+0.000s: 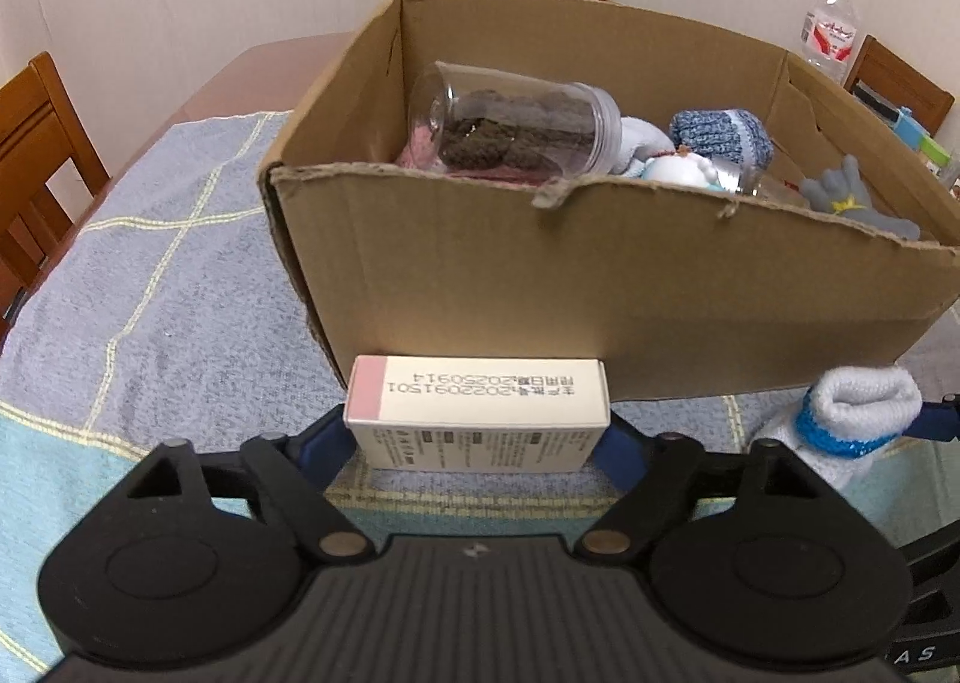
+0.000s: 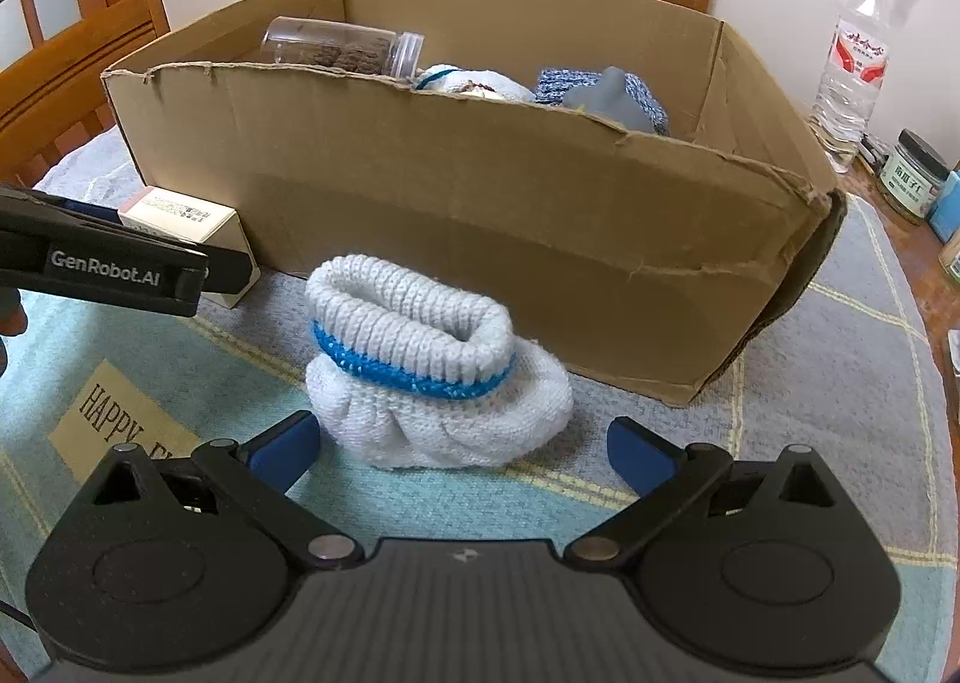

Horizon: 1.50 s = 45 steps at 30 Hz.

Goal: Organize objects
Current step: 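Grasp the white medicine box with left tool while right tool grasps white knit sock, then carry the medicine box and white sock into the cardboard box and release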

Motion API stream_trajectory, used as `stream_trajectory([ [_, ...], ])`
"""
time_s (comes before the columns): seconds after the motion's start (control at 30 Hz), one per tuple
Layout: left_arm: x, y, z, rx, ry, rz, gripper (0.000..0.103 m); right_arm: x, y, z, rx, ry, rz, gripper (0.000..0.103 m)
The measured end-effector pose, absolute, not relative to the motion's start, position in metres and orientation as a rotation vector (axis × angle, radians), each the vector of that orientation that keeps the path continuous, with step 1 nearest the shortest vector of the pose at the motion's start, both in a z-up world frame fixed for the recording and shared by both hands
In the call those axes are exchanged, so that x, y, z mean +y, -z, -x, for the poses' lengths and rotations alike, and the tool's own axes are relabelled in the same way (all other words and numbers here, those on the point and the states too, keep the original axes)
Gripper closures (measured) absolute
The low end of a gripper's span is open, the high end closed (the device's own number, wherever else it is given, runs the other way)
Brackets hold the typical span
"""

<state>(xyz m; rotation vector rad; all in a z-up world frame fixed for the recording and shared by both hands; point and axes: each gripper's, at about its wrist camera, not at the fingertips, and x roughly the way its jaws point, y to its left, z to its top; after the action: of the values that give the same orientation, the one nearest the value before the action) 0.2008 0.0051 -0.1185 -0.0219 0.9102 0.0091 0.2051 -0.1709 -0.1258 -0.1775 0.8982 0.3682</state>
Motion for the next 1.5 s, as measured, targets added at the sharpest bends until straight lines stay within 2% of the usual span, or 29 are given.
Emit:
stream_trajectory([
  [0.33, 0.006, 0.12, -0.201, 0.903, 0.011, 0.025, 0.024, -0.155, 0.123, -0.201, 0.88, -0.346, 0.151, 0.002],
  [0.4, 0.006, 0.12, -0.2, 0.9, 0.016, 0.023, 0.024, -0.153, 0.122, -0.205, 0.886, -0.332, 0.153, 0.004],
  [0.57, 0.007, 0.121, -0.201, 0.901, 0.032, 0.02, 0.024, -0.151, 0.121, -0.208, 0.891, -0.302, 0.158, 0.019],
  [0.77, 0.009, 0.119, -0.201, 0.914, 0.061, 0.023, 0.024, -0.153, 0.117, -0.211, 0.929, -0.291, 0.134, 0.026],
  [1.13, 0.017, 0.099, -0.197, 0.952, 0.164, -0.017, 0.024, -0.157, 0.093, -0.206, 0.977, -0.326, 0.14, 0.027],
  [1.5, 0.022, 0.022, -0.186, 0.987, 0.356, -0.092, 0.024, -0.181, 0.044, -0.198, 1.005, -0.385, 0.121, 0.027],
])
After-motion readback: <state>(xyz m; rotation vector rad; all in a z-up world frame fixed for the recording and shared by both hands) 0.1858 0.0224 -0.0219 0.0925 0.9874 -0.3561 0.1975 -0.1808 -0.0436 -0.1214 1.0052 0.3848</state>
